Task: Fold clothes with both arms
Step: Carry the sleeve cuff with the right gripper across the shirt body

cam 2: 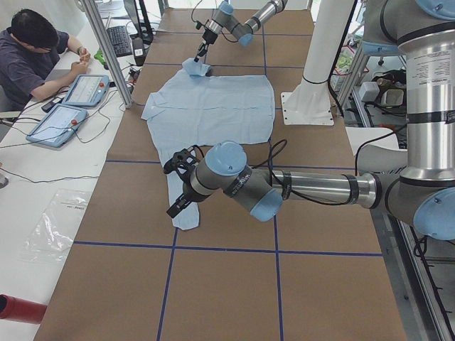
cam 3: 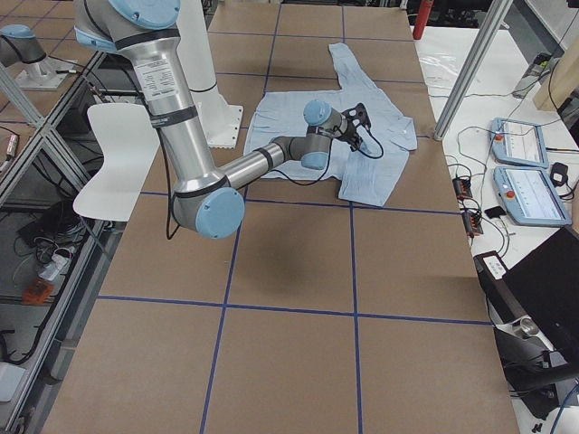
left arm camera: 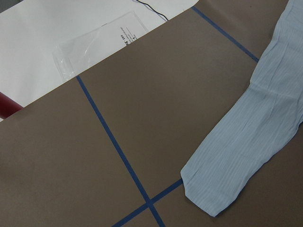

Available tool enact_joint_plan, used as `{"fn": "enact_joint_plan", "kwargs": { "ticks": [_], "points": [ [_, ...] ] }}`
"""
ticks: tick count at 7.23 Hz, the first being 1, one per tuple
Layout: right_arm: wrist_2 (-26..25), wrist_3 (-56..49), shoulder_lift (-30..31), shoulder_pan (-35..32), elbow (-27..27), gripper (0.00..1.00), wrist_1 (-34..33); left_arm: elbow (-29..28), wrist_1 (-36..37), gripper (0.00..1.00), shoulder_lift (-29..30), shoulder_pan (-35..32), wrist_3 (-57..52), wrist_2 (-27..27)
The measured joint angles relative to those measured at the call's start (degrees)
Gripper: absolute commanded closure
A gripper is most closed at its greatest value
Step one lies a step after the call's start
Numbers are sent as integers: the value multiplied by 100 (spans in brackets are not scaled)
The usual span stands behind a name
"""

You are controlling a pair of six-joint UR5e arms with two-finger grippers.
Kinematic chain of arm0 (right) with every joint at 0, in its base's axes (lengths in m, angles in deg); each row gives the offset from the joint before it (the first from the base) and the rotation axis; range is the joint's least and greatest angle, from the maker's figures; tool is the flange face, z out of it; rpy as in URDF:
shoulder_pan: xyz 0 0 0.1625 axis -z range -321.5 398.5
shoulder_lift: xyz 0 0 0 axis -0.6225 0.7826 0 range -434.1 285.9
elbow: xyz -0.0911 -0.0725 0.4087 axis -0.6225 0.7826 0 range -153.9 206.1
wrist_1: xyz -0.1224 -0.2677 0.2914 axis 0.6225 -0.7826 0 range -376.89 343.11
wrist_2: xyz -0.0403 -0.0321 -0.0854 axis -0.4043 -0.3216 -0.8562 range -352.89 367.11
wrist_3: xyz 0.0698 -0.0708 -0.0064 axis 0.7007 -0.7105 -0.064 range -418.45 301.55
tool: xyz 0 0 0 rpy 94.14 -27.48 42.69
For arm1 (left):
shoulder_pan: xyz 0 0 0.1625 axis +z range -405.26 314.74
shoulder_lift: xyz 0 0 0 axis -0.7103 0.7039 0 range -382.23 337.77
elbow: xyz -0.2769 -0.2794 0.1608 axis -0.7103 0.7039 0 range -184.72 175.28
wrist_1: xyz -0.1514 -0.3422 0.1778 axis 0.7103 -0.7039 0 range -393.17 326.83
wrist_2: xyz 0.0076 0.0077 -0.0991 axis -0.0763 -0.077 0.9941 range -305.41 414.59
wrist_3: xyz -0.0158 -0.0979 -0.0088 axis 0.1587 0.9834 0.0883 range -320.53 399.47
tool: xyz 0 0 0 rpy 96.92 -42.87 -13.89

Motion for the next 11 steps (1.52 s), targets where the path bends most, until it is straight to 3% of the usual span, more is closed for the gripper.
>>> {"fn": "enact_joint_plan", "kwargs": {
  "ticks": [3,4,5,6,8,9,11],
  "points": [
    [-1595,4,-1252,1113,954,100,2,-3,0,0,1,5,2,0],
    [-1813,6,-1529,1347,1140,85,-3,-3,2,0,1,6,5,0],
    [-1976,8,-1738,1509,1287,24,-4,-3,2,0,0,6,11,0],
    [-2080,72,-1862,1611,1367,0,-8,-4,4,0,0,6,16,0],
    [-2220,493,-1942,1778,1394,0,-242,0,3,0,0,6,36,2],
    [-2252,652,-1987,1807,1365,0,-781,-4,5,0,3,6,40,6],
    [-2239,785,-2200,1604,1033,0,-2838,18,-2,0,30,9,46,8]
  ]
}}
